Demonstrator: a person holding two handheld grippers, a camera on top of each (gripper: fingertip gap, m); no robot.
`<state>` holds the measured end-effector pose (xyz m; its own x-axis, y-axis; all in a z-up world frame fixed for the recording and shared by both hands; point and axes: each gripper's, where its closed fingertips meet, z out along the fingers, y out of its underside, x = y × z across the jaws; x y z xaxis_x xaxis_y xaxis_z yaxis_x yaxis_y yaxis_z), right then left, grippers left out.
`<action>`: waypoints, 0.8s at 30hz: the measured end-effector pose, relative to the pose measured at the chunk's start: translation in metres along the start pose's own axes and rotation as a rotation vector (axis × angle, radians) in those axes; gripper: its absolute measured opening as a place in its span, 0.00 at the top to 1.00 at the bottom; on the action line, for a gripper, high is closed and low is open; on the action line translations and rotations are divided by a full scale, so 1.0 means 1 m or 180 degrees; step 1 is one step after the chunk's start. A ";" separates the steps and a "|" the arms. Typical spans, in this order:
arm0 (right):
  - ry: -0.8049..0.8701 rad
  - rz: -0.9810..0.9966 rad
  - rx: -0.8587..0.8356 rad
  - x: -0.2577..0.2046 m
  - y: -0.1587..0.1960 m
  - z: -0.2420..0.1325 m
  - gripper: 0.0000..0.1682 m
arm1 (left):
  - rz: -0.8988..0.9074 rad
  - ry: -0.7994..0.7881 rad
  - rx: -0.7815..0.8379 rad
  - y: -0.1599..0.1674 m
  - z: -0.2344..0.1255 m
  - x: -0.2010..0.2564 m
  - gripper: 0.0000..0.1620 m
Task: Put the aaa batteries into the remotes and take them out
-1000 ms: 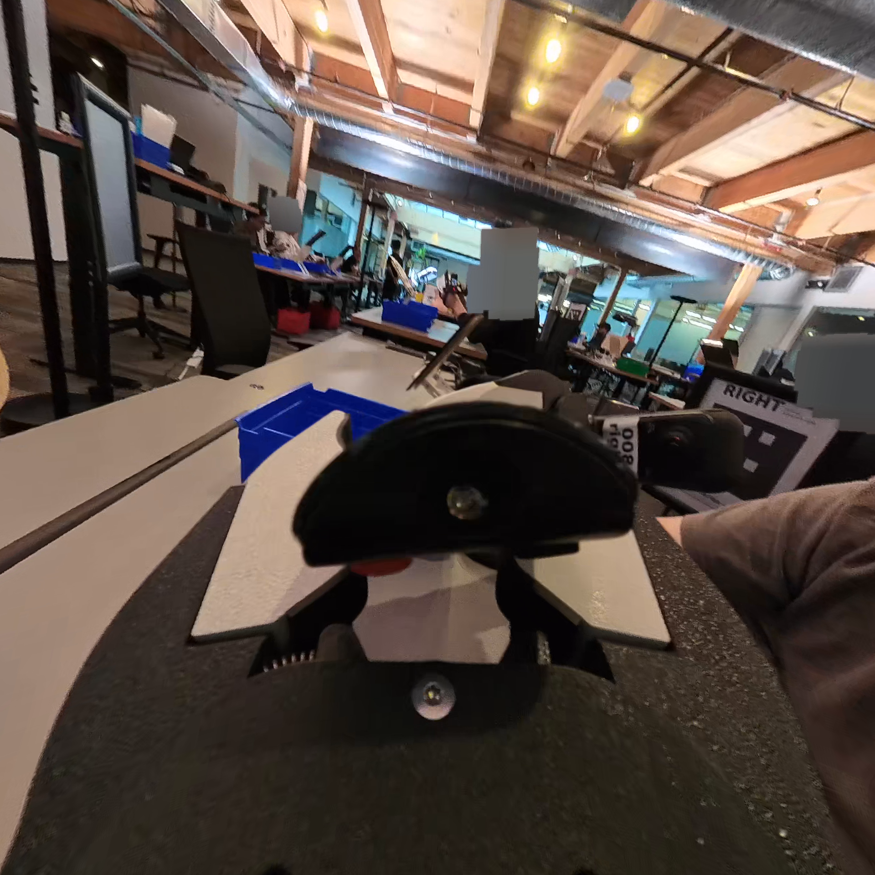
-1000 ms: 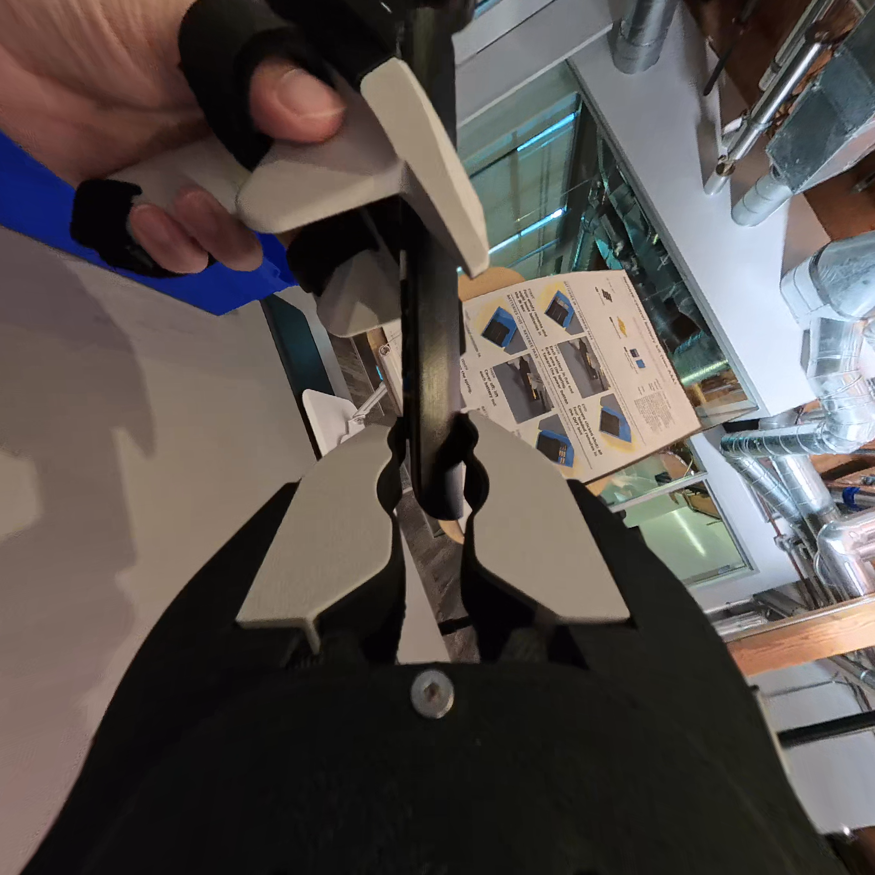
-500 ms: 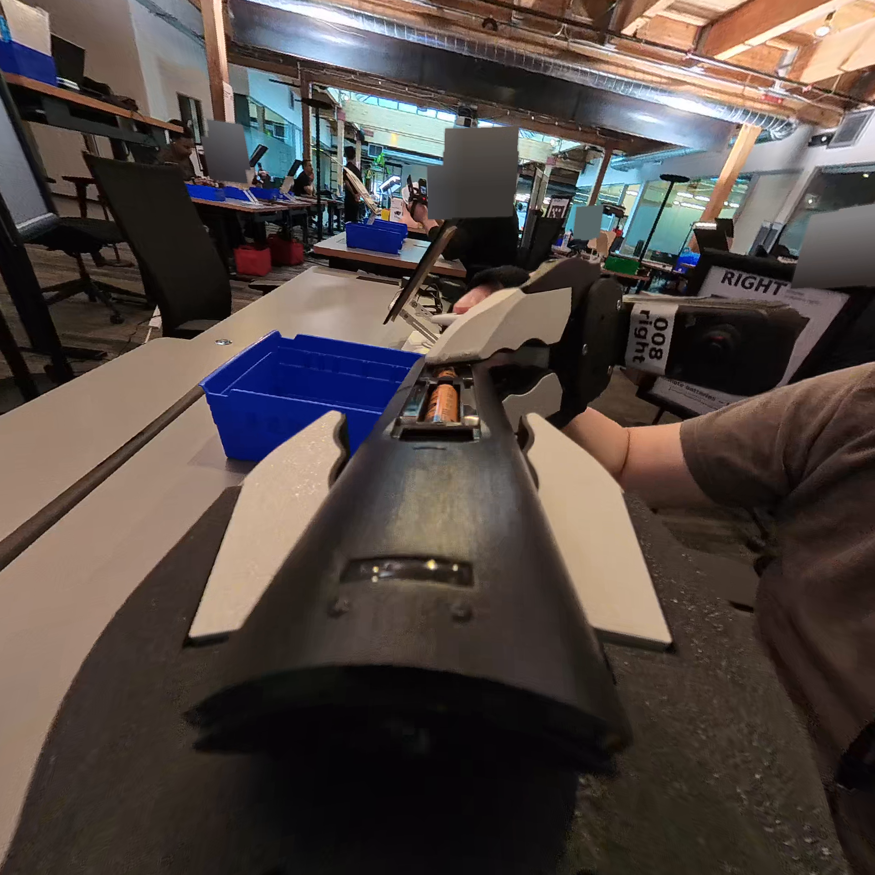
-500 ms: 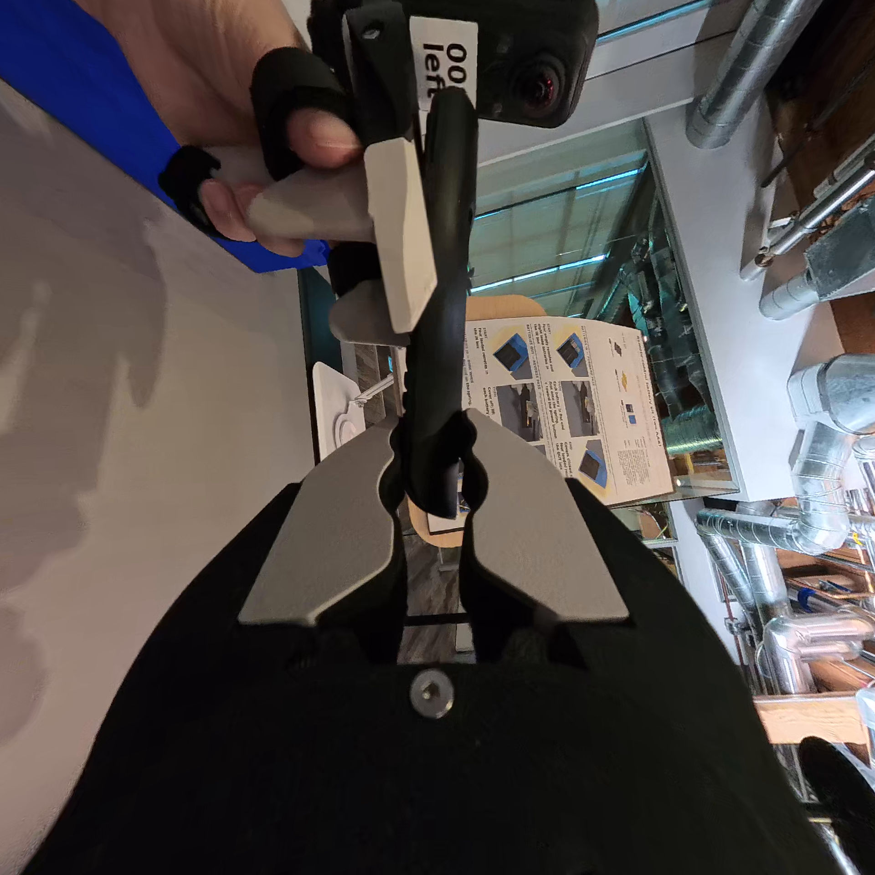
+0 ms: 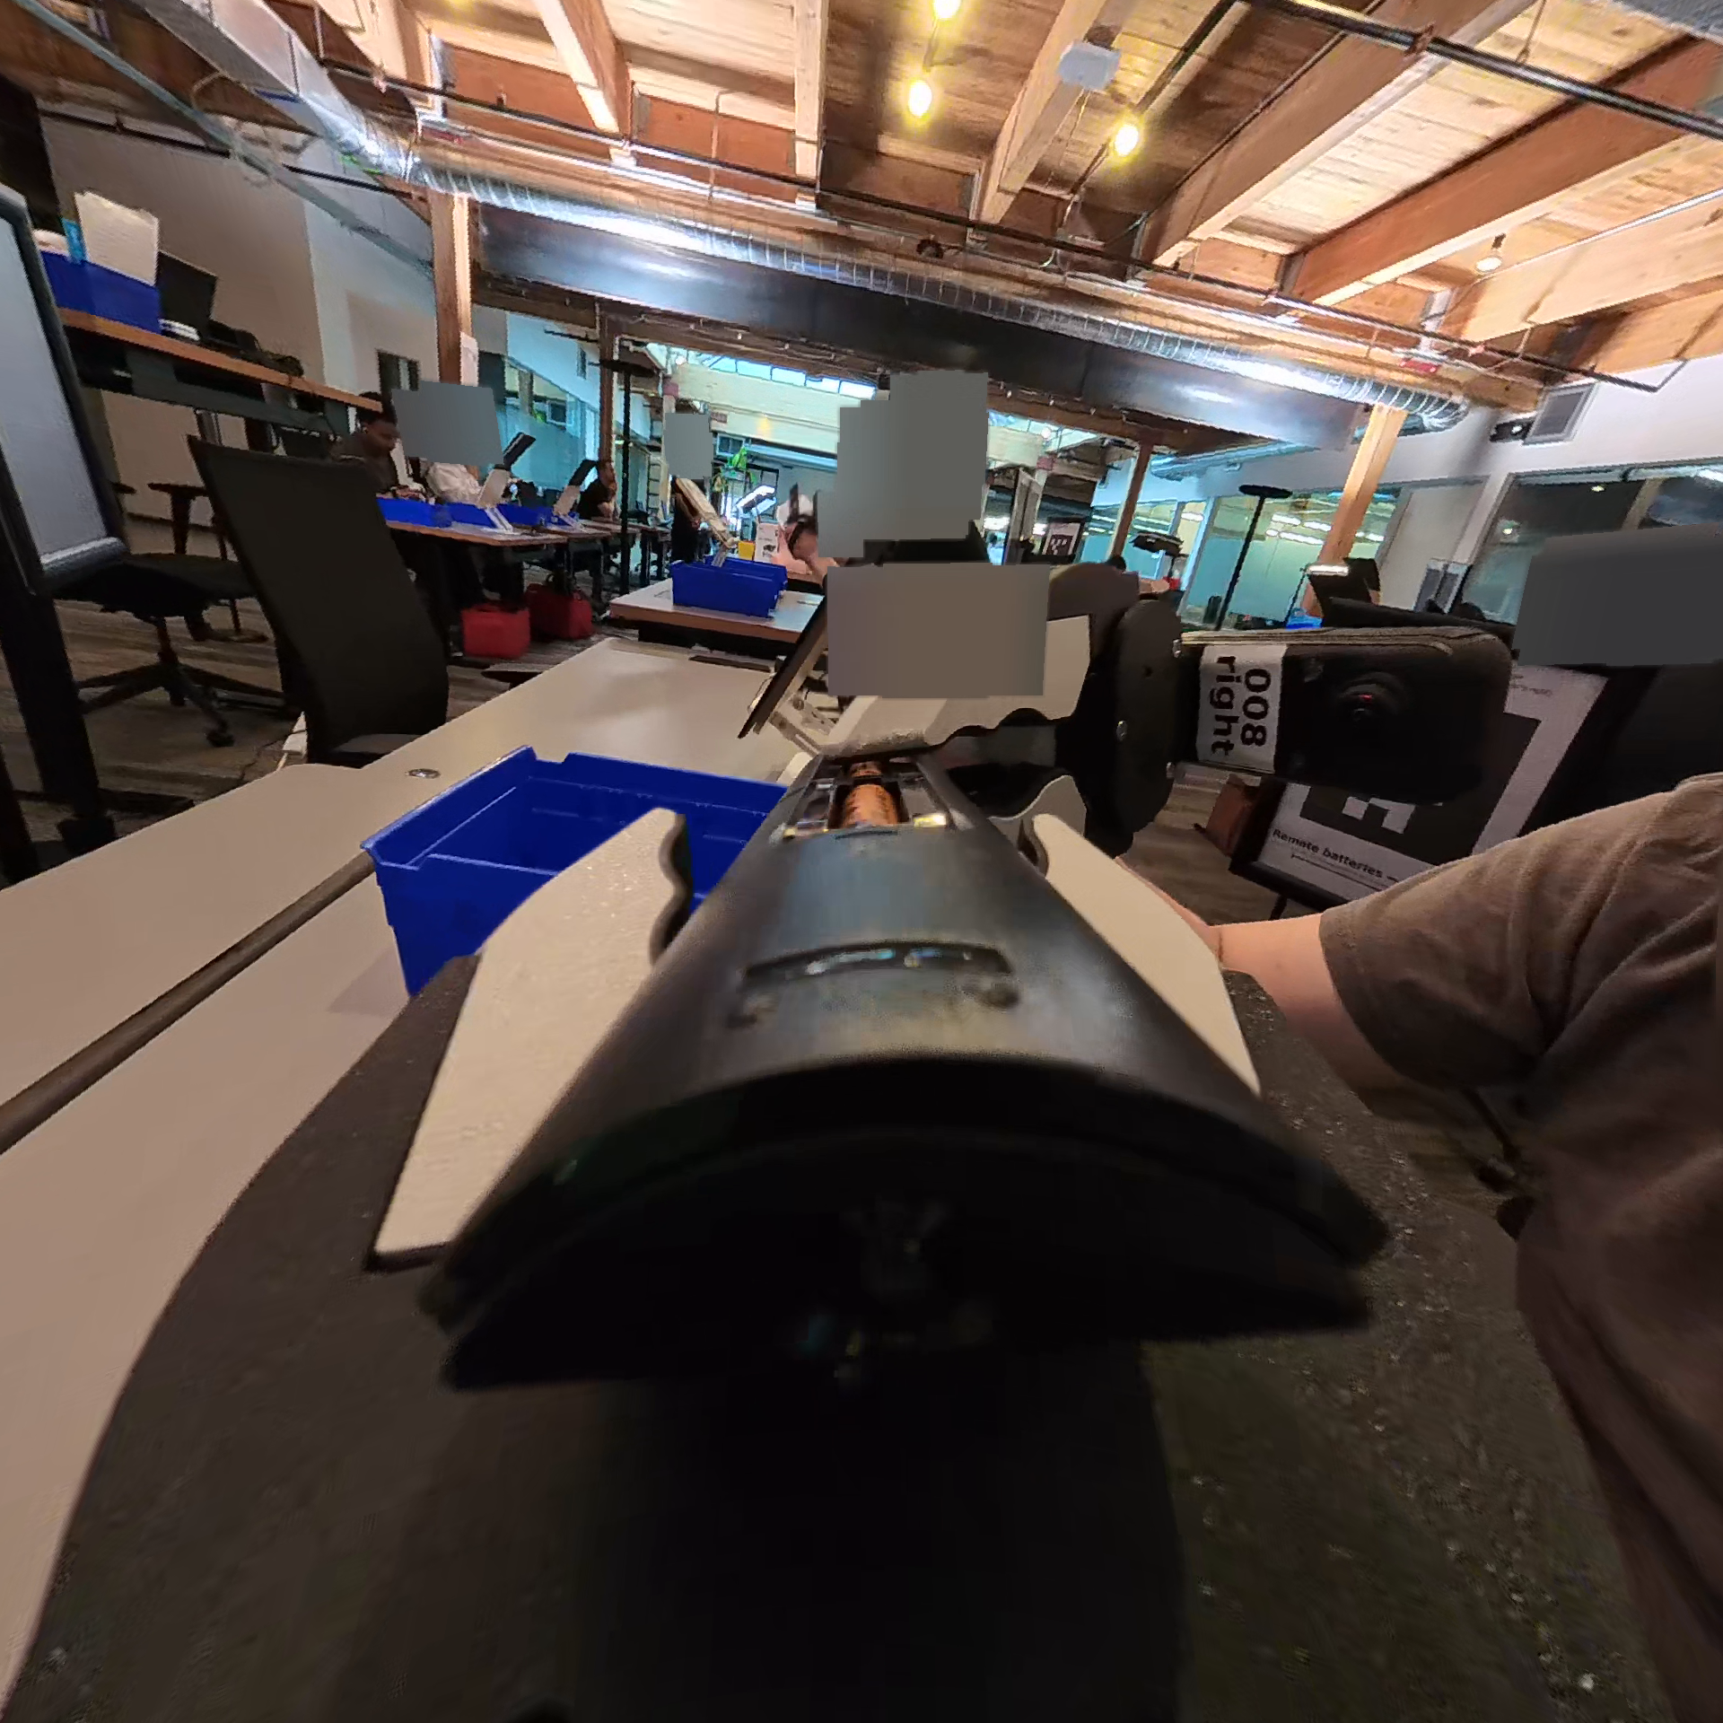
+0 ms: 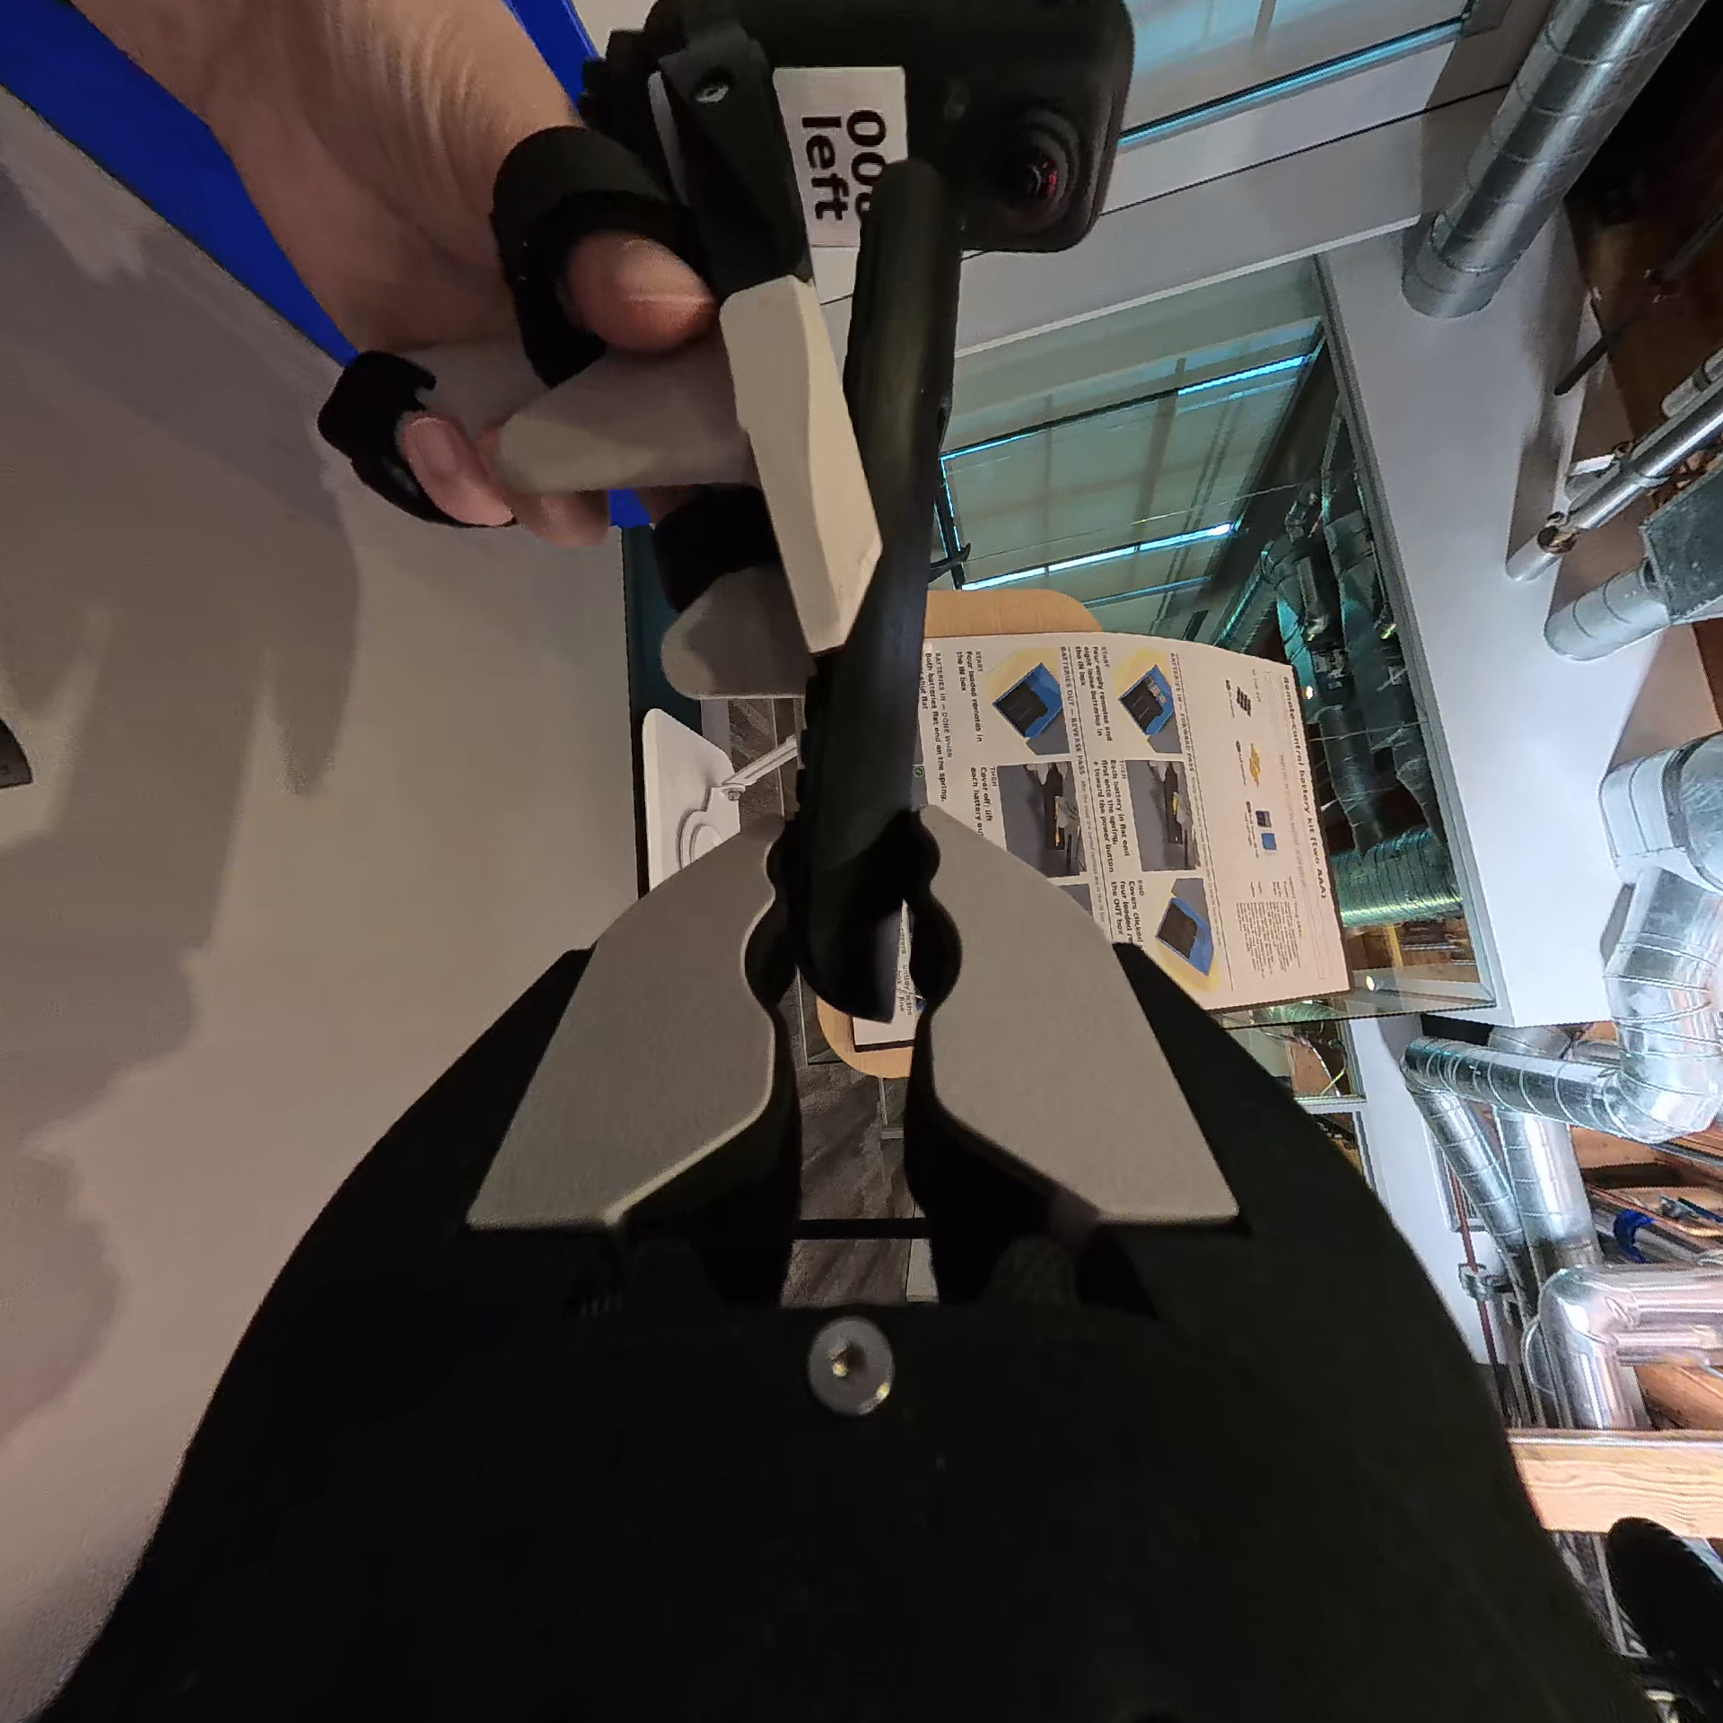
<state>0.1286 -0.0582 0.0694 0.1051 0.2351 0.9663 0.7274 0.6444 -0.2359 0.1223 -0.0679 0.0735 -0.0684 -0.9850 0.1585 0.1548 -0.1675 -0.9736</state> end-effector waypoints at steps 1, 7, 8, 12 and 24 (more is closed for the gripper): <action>-0.0010 -0.0011 -0.0001 0.000 0.000 0.000 0.87 | 0.0008 0.0025 0.0013 0.000 0.001 0.001 0.59; 0.0033 -0.0121 -0.0035 0.001 0.000 -0.002 0.87 | -0.0055 0.0234 0.0008 -0.002 0.001 0.010 0.56; 0.0054 -0.0146 -0.0070 0.002 0.002 -0.002 0.87 | -0.0169 0.0289 0.0053 -0.004 0.001 0.012 0.54; 0.0003 -0.0138 -0.0096 -0.002 0.002 0.000 0.87 | 0.0006 0.0057 0.0114 -0.001 0.001 0.002 0.61; 0.0077 -0.0193 -0.0050 0.000 0.001 -0.002 0.86 | -0.0052 0.0076 0.0288 -0.006 0.001 0.004 0.63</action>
<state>0.1307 -0.0590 0.0697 0.0768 0.1781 0.9810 0.7433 0.6455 -0.1754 0.1222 -0.0710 0.0807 -0.0949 -0.9810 0.1694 0.2419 -0.1878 -0.9520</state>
